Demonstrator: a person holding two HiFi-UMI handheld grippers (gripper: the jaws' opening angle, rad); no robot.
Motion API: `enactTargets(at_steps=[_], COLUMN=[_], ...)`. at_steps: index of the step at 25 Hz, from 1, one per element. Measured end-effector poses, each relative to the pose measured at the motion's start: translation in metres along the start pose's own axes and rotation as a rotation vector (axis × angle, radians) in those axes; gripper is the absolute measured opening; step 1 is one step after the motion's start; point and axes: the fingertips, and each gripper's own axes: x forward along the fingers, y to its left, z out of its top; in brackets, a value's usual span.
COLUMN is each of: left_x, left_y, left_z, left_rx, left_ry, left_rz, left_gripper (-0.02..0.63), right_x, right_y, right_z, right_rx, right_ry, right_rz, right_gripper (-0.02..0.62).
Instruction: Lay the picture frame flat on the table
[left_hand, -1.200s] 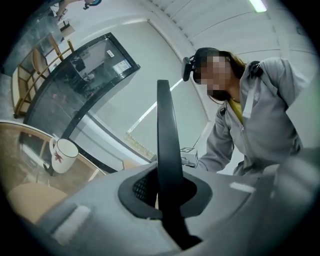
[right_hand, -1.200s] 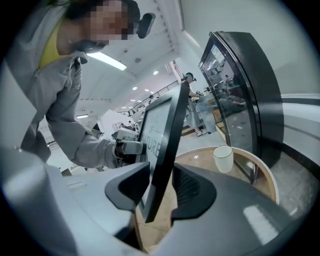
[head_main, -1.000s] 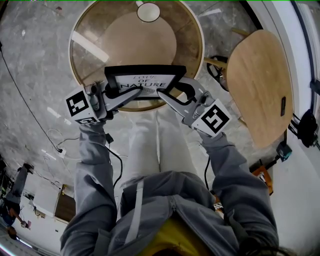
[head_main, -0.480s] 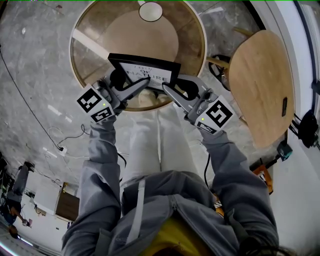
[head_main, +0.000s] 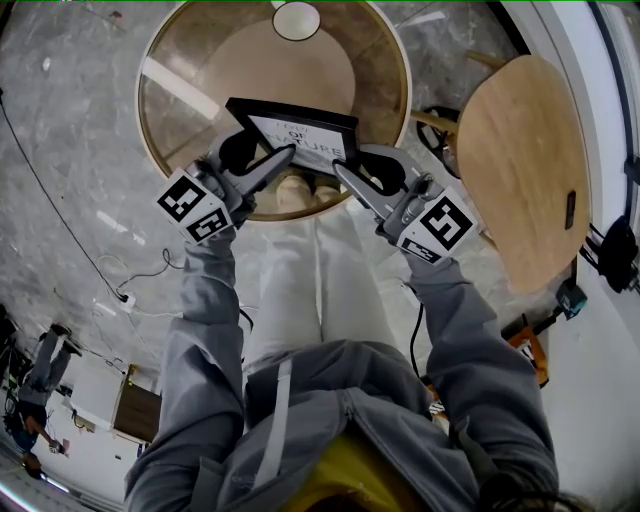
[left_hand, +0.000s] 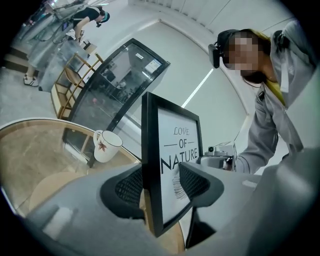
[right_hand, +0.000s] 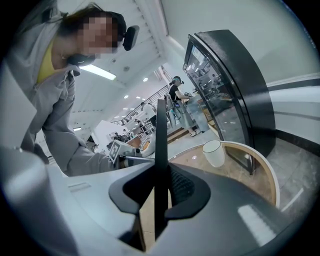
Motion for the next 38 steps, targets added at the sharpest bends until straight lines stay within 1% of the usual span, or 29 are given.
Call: enactTargets(at_steps=[1, 5, 9, 11, 17, 22, 25, 28, 31, 34, 38], left_x=[0.000, -0.001, 0.005, 0.006, 0.008, 0.014, 0.016, 0.021, 0.034, 0.046, 0.054], left_y=[0.000, -0.002, 0.003, 0.008, 0.024, 0.046, 0.055, 0.065, 0.077, 0.086, 0.088], left_z=[0.000, -0.002, -0.005, -0.014, -0.030, -0.055, -0.072, -0.087, -0.098, -0.105, -0.110], left_rx=[-0.001, 0.027, 0.058, 0.067, 0.062, 0.042, 0.019, -0.020, -0.041, -0.043, -0.055], left_ry=[0.000, 0.022, 0.048, 0.061, 0.115, 0.178, 0.224, 0.275, 0.338, 0.392, 0.439], left_rz=[-0.003, 0.001, 0.026, 0.049, 0.135, 0.204, 0.242, 0.261, 0.259, 0.244, 0.240], left_gripper=[0.213, 0.197, 0.175, 0.166, 0.169, 0.167, 0.167, 0.173, 0.175, 0.175, 0.185], right_x=[-0.001, -0.003, -0.004, -0.002, 0.008, 0.018, 0.021, 0.023, 0.022, 0.019, 0.014], right_y=[-0.001, -0.004, -0.023, -0.032, -0.050, -0.076, -0.085, -0.094, -0.110, -0.123, -0.127], right_z=[-0.001, -0.007, -0.012, -0.020, -0.043, -0.074, -0.094, -0.110, -0.124, -0.136, -0.142], right_rx=[0.003, 0.011, 0.017, 0.021, 0.049, 0.081, 0.125, 0.177, 0.240, 0.315, 0.381], right_ry=[-0.001, 0.004, 0.010, 0.019, 0.049, 0.121, 0.153, 0.177, 0.196, 0.197, 0.182], right_rz=[-0.003, -0.028, -0.085, -0.111, -0.197, -0.263, -0.284, -0.314, -0.359, -0.410, -0.469], right_gripper=[0.064, 0.066, 0.068, 0.072, 0.092, 0.117, 0.123, 0.126, 0.129, 0.135, 0.144])
